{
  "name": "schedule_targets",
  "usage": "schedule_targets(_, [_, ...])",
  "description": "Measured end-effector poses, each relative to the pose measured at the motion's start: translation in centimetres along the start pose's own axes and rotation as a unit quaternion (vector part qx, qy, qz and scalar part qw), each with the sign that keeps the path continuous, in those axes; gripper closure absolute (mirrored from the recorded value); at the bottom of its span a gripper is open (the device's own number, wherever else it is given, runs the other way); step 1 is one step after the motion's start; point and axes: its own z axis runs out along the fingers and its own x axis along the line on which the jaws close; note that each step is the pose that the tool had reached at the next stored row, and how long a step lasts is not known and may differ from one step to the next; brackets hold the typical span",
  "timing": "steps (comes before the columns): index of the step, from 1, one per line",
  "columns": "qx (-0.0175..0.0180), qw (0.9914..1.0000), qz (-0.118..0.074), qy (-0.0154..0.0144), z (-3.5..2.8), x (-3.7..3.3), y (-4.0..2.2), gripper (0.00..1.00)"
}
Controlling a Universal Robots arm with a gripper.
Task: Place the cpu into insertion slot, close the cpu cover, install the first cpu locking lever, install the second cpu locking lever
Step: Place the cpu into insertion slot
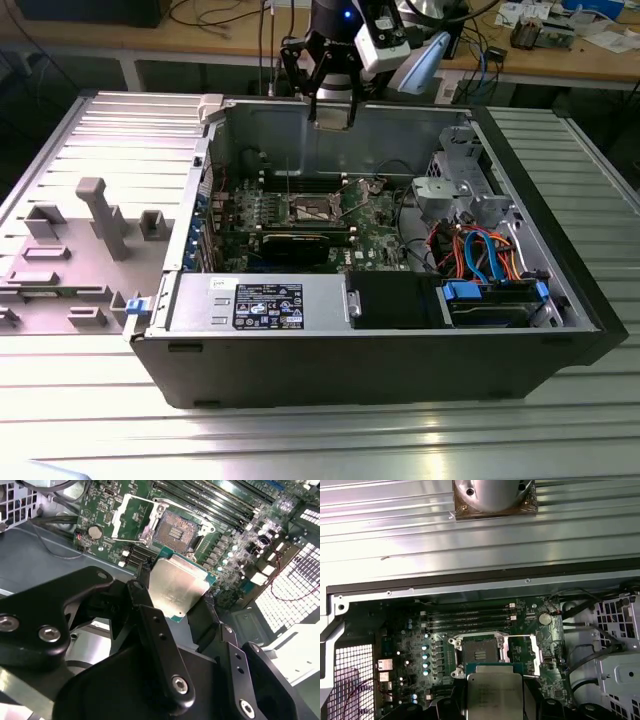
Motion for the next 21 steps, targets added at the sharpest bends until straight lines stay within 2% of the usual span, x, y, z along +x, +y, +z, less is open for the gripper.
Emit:
schedule_targets(14, [-0.0001, 1.00000, 0.001, -0.0001, 0.00, 0.00, -0.06, 0.45])
schedule_targets(21, [-0.0003, 0.99981, 0.019, -0.0017, 0.05, -0.01, -0.08, 0.45])
